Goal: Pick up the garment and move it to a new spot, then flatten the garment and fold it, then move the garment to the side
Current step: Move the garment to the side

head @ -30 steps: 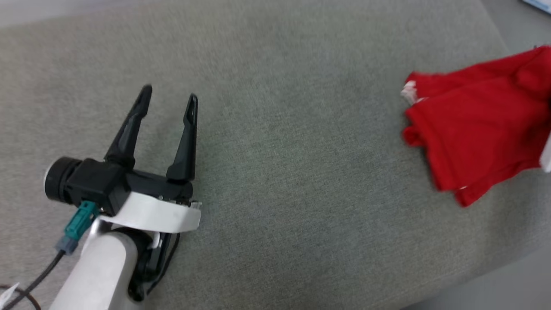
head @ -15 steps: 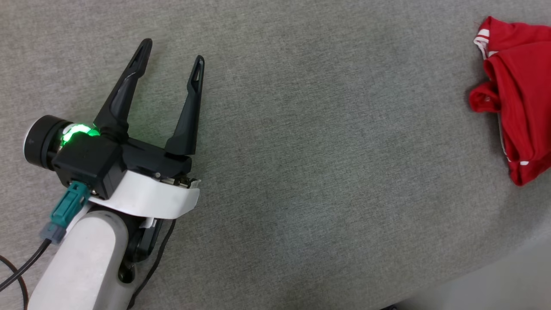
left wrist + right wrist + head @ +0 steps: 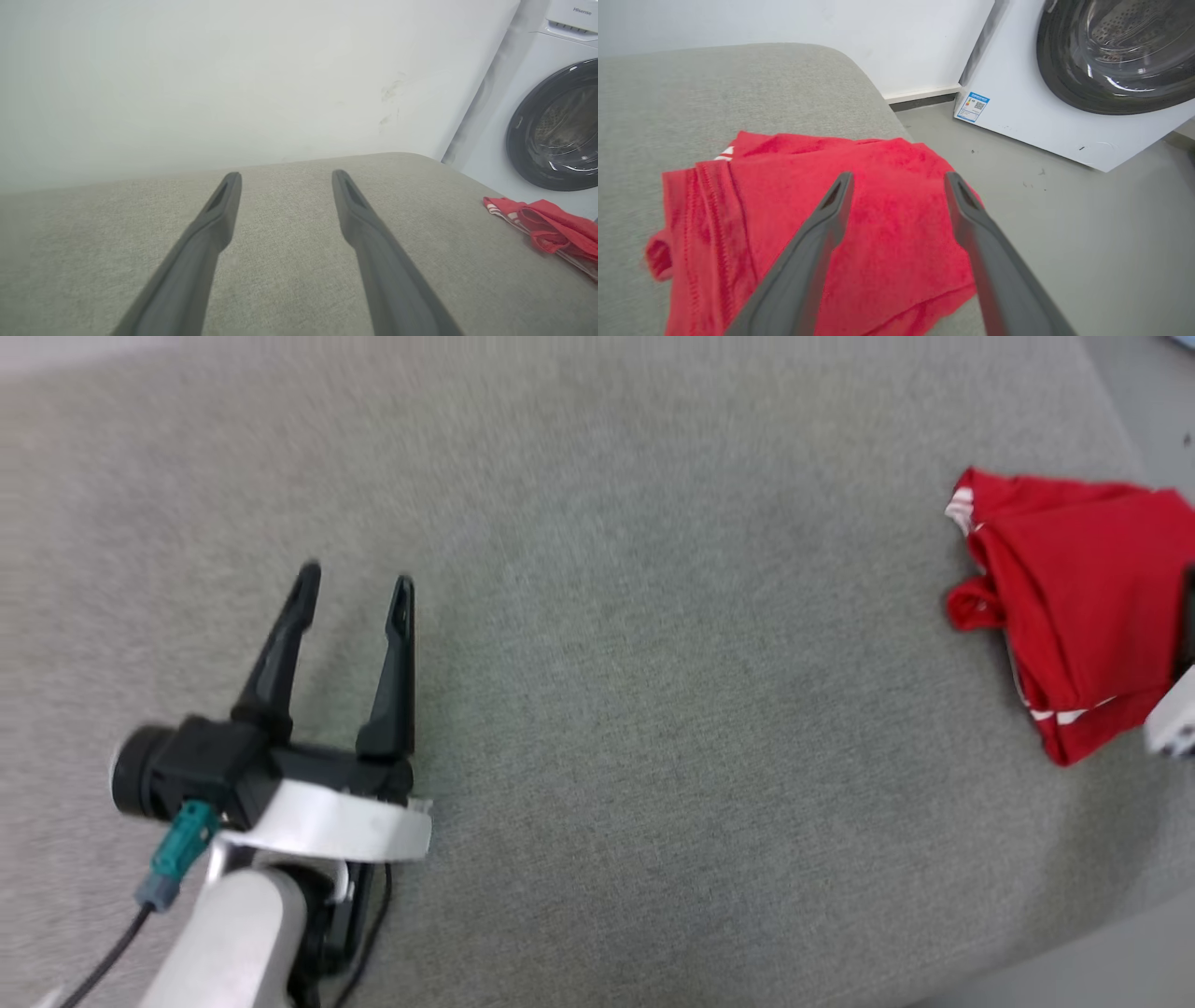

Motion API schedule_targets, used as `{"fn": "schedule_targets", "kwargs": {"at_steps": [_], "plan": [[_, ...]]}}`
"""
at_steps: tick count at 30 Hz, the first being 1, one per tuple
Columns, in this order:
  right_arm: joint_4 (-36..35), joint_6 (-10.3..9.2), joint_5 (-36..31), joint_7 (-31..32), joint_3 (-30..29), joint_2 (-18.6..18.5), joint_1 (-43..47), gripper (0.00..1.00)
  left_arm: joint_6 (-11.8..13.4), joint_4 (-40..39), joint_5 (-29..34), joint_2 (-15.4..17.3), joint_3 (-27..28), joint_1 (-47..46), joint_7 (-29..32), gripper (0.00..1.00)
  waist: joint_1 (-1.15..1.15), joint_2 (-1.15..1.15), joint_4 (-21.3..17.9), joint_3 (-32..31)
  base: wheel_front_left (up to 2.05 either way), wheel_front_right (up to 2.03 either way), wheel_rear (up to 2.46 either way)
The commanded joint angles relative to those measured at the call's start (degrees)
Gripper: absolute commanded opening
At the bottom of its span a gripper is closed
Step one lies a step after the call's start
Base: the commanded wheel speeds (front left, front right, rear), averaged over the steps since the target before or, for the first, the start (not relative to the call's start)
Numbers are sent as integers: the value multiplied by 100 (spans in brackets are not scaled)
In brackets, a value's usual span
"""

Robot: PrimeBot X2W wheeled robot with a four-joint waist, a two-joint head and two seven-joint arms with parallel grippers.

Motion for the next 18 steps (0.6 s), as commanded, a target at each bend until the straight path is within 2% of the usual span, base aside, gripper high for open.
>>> {"fn": "schedule_targets", "kwargs": {"at_steps": [1, 6, 9, 14, 18], "plan": [[-304, -8, 130, 25, 138, 110, 403, 100, 68, 68, -45, -39, 41, 202, -68, 100, 0, 0, 169, -542, 0, 0, 0], [-1457, -8, 500, 172, 566, 511, 1447, 100, 215, 244, -175, -151, 163, 638, -169, 100, 0, 0, 383, -999, 0, 0, 0], [-2063, -8, 721, 251, 814, 778, 1953, 100, 214, 368, -243, -190, 173, 836, -207, 100, 0, 0, 573, -1225, 0, 0, 0], [-2817, -8, 1013, 236, 1228, 958, 2590, 100, 172, 638, -350, -337, 184, 1061, -266, 100, 0, 0, 986, -1583, 0, 0, 0], [-3219, -8, 1091, 271, 1431, 965, 2882, 100, 118, 819, -282, -362, 215, 1154, -295, 100, 0, 0, 1329, -1781, 0, 0, 0]]}}
